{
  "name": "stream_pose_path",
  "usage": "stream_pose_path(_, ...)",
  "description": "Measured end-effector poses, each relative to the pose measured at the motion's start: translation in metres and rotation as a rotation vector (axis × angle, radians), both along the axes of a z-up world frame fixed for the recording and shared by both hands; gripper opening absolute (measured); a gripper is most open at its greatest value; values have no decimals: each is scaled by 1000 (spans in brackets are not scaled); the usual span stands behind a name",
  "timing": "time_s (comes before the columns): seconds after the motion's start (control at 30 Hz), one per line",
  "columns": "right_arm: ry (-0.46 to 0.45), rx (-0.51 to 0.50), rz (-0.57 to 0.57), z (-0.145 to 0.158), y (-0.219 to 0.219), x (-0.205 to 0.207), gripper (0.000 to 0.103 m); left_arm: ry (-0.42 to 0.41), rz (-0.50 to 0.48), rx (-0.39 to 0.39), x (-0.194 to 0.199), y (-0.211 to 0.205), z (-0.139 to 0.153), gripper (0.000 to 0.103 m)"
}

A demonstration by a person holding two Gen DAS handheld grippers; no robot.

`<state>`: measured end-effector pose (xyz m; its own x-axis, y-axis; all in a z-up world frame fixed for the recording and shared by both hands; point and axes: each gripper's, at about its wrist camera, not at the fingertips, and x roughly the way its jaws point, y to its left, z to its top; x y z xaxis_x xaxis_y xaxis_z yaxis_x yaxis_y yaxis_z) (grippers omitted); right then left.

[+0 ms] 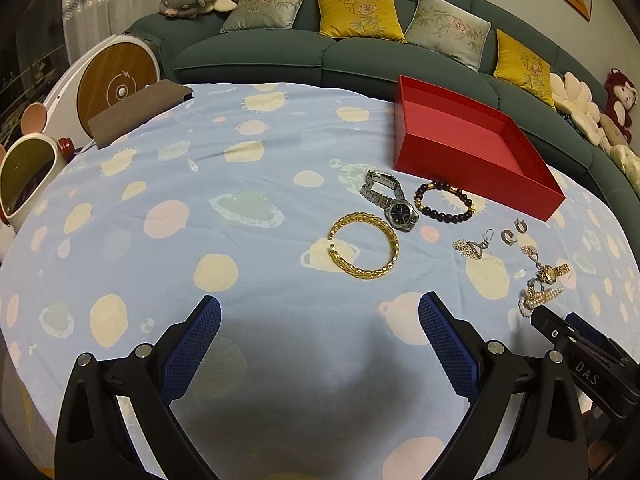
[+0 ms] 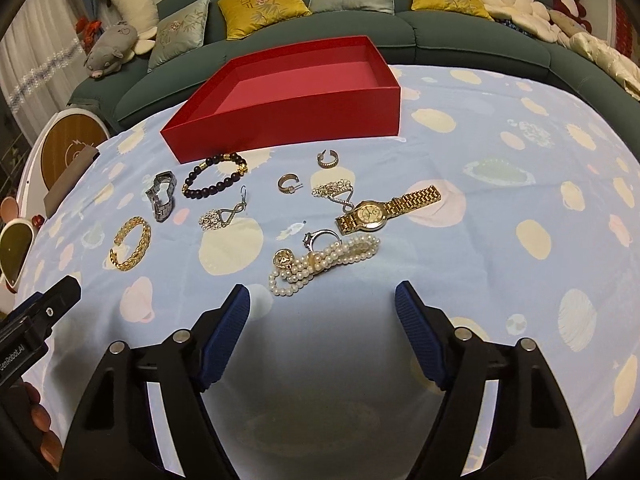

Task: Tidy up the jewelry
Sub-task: 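Move the right tool toward the pearl necklace, then close the right tool on the pearl necklace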

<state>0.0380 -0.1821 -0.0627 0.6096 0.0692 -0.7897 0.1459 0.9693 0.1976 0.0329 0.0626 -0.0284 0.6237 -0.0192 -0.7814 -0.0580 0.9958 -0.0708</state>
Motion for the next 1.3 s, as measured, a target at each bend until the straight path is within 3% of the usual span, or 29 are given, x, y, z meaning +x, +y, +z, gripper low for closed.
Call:
stream_pose_path(0.37,-20,-48,3,-7,7,14,62,-2,6,4,9,12,-10,97)
stream_pose_path(0.47,-33,-53,4,-7,6,14,49,-2,7,-10,14,12,-12,97)
stream_pose_path(0.57,-33,-36,16,-7,3,11,27,-2,3,-10,18,8,-14,97)
stream_pose_path(0.8,-17,-14,45,-5,-9,-5,3,2,-1,-1,27,-1,-17,97)
stream_pose_path(0.93,1,16,22,-5,-21,-9,4,13,12,-10,32,-4,-19,97)
stream_pose_path(1.03,-19,42,-1,-1,-25,-7,15,9,17,-17,32,-5,-19,97)
stream_pose_path(1.1,-47,56,-21,5,-26,-4,46,5,18,-18,32,-6,-18,97)
stream_pose_path(1.13,-54,52,-29,6,-26,-2,49,5,18,-20,33,-7,-17,97)
stream_pose_path(1.3,-39,81,-84,1,-32,12,48,4,20,-16,34,-4,-18,97)
